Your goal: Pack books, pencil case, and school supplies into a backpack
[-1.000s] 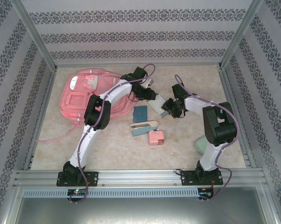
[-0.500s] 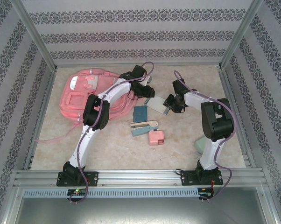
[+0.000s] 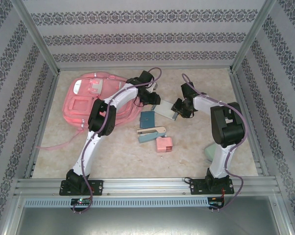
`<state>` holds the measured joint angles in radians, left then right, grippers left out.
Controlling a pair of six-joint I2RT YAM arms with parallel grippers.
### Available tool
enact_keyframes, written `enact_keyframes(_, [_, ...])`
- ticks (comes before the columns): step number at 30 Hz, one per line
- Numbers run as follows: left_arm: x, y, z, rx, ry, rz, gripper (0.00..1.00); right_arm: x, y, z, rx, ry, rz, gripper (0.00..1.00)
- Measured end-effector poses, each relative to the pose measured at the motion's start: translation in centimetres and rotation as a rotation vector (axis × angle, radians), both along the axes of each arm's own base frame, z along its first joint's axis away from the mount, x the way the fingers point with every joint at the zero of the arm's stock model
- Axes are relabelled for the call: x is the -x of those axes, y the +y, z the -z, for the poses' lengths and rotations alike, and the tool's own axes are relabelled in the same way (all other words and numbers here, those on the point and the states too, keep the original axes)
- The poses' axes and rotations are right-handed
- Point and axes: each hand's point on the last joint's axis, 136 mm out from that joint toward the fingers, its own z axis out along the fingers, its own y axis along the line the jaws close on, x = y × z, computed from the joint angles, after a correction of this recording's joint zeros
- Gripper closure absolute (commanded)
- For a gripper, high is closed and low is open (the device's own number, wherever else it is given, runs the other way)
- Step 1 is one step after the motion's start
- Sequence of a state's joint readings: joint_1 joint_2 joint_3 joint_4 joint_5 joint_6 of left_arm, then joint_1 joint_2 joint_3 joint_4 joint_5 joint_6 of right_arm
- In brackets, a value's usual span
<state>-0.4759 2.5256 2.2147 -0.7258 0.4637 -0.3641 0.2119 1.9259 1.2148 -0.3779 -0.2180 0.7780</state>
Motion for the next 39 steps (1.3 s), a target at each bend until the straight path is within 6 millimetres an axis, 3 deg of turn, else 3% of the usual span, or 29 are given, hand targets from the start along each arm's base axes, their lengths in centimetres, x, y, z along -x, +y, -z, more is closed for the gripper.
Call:
enact_keyframes(15, [1.8,-1.5,-1.0,0.280,0.166,-0.004,0.63,-0.6,-1.3,0.1,0.034,-0.001,0.023,0.61])
enact_keyframes(22, [1.4,-1.8,-2.2,0.388,0.205,-0.032,0.63,-0.7,-1.7,0.0,0.047,-0.007,0.031,0.62])
enact_keyframes(39, [-0.3,-2.9,-2.9,0.587,0.257,-0.132,0.62,-0.9,-2.3,-0.1,0.072,-0.015,0.048,0.61])
